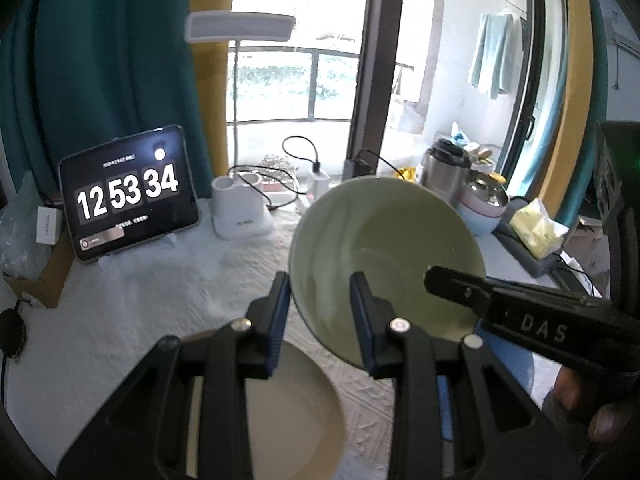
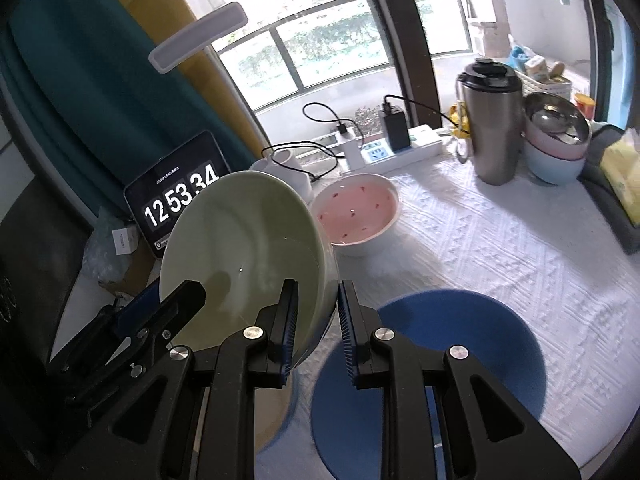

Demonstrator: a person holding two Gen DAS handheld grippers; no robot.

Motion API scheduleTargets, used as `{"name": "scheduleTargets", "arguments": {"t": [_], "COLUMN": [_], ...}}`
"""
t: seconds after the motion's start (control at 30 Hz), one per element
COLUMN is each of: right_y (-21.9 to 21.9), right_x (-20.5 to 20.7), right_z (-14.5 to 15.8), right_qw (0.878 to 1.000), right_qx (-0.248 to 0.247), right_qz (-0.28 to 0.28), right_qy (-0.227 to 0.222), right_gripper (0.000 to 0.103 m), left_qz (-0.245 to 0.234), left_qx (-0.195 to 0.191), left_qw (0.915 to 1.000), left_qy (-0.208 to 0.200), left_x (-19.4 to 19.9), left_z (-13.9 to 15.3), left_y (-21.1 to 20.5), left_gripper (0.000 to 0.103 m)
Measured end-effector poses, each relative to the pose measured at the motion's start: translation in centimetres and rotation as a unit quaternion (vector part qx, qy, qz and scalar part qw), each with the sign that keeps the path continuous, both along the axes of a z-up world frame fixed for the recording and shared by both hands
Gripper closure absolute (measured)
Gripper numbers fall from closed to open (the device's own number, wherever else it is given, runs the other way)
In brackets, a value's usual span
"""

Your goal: Organize plates and bowls

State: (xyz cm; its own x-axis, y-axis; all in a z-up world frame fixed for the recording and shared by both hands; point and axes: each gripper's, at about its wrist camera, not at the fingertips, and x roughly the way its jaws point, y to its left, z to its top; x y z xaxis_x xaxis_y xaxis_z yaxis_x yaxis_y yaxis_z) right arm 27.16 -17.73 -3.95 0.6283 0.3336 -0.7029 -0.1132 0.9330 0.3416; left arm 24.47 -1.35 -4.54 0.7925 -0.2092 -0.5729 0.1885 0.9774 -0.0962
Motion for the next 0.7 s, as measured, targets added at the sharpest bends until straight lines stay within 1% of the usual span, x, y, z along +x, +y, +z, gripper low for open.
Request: {"name": "scheduleTargets", "arguments": {"t": [0.4,0.7], "right_y": [-4.3,-6.2], "right_x": [-3.1,-4.7], "right_z": [-0.6,-1.6], "right_qw": [0.999,0.999], "right_qx": [0.003,0.003], "right_qz": [-0.036,-0.05], "right_qy": [0.002,0.01], "right_gripper": [0.081,0.081], "left_qz": [-0.039,-0.053], "left_qx": [0.006,0.013], "left_qw": [0.9992,0.9983], "left_qy": [0.008,0.017], "left_x": [-2.1,-3.0], "left_z": [-0.7,-1.4], "left_y": [-4.0,-5.9], "left_gripper": [0.072,0.072]}}
